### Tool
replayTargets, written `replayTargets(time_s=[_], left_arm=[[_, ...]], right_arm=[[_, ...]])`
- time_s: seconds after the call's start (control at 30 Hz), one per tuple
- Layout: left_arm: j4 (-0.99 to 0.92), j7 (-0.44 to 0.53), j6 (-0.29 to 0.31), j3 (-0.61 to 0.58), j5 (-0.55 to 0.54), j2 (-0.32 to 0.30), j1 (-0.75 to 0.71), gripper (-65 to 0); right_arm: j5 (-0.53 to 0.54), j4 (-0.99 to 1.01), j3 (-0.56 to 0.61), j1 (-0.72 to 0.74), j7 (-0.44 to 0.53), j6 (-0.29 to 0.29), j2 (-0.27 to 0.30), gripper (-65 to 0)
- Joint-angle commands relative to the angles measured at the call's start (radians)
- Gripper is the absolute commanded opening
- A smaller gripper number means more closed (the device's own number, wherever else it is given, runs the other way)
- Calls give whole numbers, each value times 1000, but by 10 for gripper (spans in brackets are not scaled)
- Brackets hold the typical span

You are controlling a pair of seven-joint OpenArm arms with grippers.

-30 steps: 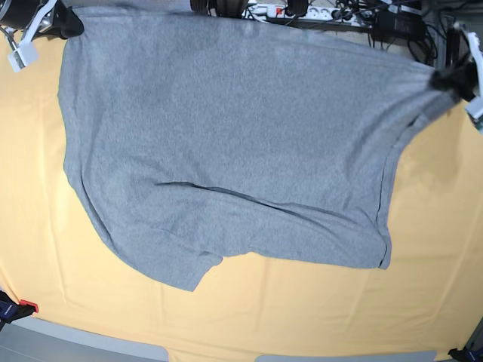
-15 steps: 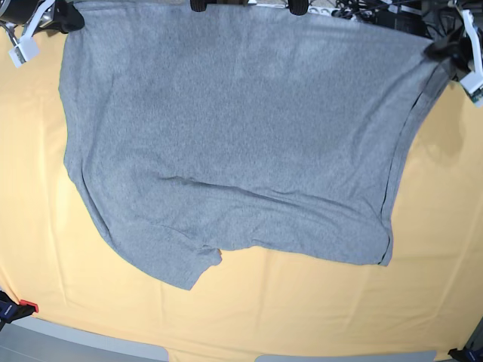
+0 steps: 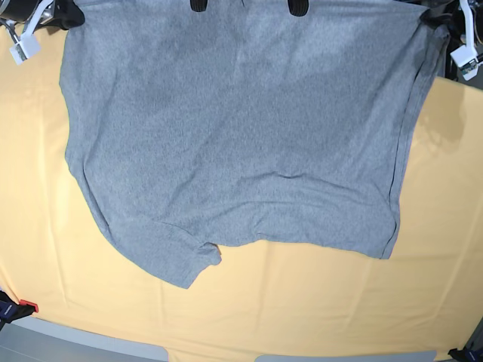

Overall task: Layout the t-shirt on the table in an organized manner, then fold the t-shirt properly
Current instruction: 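Lift the shoulder corners with both grippers and shake the shirt flatter, then lower the shirt and drag the shoulder corners apart with both grippers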

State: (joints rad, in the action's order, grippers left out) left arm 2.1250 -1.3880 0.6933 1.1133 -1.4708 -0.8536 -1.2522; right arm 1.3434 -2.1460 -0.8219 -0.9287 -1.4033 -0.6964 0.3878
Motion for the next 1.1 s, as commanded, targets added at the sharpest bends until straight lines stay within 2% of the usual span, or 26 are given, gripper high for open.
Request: replayTargets(time_s=[0.0, 0.1, 0.27, 0.43, 0.57, 0.67, 0.87, 1.07], left_arm=[[7, -8, 5, 15, -8, -11, -7, -650], [7, -8, 5, 14, -12, -11, 15, -650], [7, 17, 5, 14, -13, -6, 183, -650], [7, 75, 5, 13, -13, 40, 346, -650], [7, 71, 5, -8, -13, 58, 435, -650], [6, 71, 5, -79, -13, 58, 464, -650], [0, 73, 5, -300, -7, 59, 529, -650], [-56, 142, 5, -426, 101, 58, 661, -650]], right_arm=[[11, -12, -9, -9, 7, -2, 14, -650], [21, -12, -9, -3, 7, -2, 14, -650], [20, -12, -9, -2, 7, -2, 14, -650], [20, -12, -9, -2, 7, -2, 14, -650], [21, -12, -9, 2, 39, -2, 14, -650], [16, -12, -9, 41, 42, -2, 13, -650], [16, -12, -9, 113, 42, -2, 13, -650], [9, -11, 10, 192, 42, -2, 11, -650]])
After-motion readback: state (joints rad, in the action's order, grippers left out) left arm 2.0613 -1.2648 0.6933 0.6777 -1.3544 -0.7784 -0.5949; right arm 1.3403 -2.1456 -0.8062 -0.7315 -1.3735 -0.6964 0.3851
